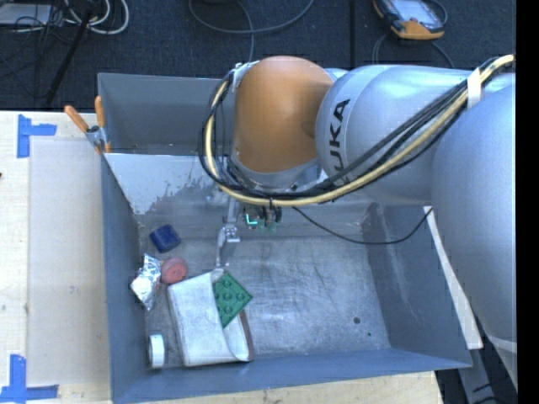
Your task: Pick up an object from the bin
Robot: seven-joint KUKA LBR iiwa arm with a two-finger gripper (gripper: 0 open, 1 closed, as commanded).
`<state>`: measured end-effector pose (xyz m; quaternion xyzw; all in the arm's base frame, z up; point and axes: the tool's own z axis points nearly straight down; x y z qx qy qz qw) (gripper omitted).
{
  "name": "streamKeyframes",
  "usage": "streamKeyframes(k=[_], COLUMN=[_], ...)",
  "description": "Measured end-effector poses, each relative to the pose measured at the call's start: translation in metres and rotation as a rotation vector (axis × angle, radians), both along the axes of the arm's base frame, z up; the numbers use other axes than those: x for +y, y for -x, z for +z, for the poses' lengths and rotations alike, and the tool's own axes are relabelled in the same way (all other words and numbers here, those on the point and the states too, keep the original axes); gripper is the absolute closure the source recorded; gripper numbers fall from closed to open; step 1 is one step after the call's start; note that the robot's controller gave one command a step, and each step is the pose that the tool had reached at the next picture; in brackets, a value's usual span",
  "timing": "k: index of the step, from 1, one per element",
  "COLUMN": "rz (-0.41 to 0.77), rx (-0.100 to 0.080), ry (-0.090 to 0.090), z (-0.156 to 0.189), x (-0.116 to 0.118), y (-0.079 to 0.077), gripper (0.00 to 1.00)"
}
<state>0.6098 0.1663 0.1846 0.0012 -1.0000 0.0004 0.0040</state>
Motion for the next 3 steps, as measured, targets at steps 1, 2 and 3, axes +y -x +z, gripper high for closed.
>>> streamKeyframes(k=[1,2,3], rz=[-0.001,0.19,0.387], rx=[-0.023,-0.053,-0.033], ry=[-0.002,-0.015,-0.002], z=[-0.082,-0.086,-0.086], x=[0.033,0.031,0.055], y=[0.056,0.028,0.031], gripper=[0.0,0.0,0.0])
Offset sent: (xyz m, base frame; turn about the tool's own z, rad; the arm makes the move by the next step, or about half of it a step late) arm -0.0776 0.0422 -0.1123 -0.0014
